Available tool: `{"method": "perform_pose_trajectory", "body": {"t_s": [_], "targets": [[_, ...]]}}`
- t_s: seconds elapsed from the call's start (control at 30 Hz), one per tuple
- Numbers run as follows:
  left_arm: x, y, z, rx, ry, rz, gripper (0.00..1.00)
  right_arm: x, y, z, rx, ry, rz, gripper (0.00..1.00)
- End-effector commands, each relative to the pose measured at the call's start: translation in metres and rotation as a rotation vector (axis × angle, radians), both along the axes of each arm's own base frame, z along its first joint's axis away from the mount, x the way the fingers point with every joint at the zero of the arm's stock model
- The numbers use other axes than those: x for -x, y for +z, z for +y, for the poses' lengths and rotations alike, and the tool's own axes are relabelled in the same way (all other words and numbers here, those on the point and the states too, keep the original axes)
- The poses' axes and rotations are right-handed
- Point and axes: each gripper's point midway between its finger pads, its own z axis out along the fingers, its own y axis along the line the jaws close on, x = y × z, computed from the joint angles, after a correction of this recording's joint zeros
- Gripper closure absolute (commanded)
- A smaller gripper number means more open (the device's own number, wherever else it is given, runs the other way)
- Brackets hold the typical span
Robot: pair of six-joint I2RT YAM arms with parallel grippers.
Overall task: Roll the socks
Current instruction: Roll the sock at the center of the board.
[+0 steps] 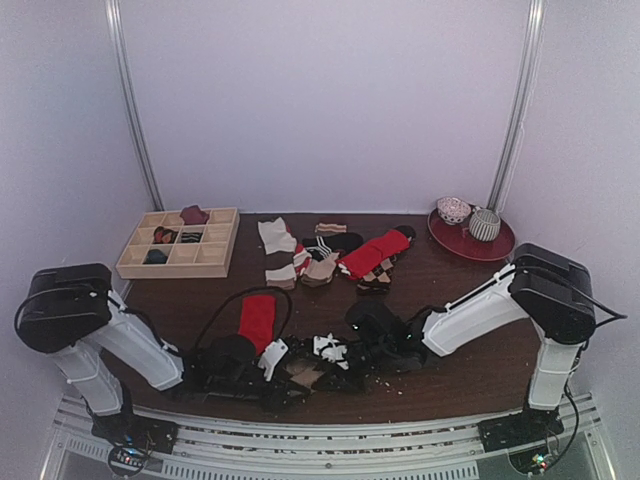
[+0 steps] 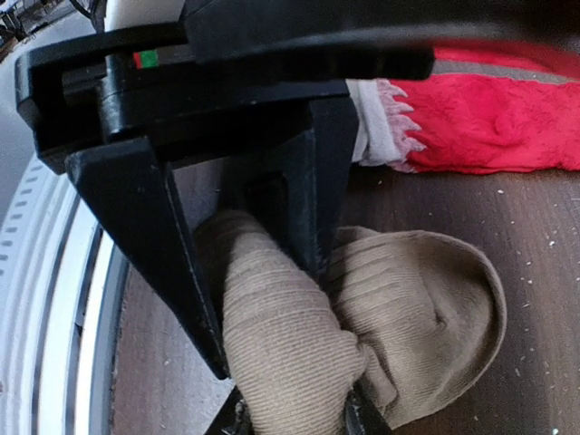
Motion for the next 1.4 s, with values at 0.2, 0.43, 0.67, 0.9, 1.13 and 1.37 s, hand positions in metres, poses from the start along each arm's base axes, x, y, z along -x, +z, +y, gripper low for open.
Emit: {"method": "perform_pose_trajectory", "body": {"t_s": [0.2, 0.43, 0.67, 0.9, 1.13, 1.37], "targets": [[-0.012, 0.022, 0.038, -0.229, 0.006, -0.183, 0.50, 0.064, -0.082, -0.079, 0.589, -0.170, 0.496, 0.87], [-0.008, 0.079, 0.045, -0.051, -0.009, -0.330, 0.47, 0.073, -0.094, -0.098, 0.722, -0.232, 0.628, 0.88], [0.009, 0.108, 0.041, 0.134, -0.092, -0.408, 0.40, 0.078, -0.113, -0.110, 0.787, -0.261, 0.672, 0.88], [0.009, 0.073, 0.028, 0.097, -0.124, -0.369, 0.41, 0.081, -0.120, -0.113, 0.826, -0.260, 0.708, 0.88], [0.003, 0.061, 0.022, 0.069, -0.102, -0.359, 0.46, 0.083, -0.122, -0.120, 0.865, -0.247, 0.714, 0.88], [0.005, 0.033, 0.025, 0.006, -0.107, -0.297, 0.63, 0.082, -0.123, -0.118, 0.864, -0.240, 0.711, 0.88]]}}
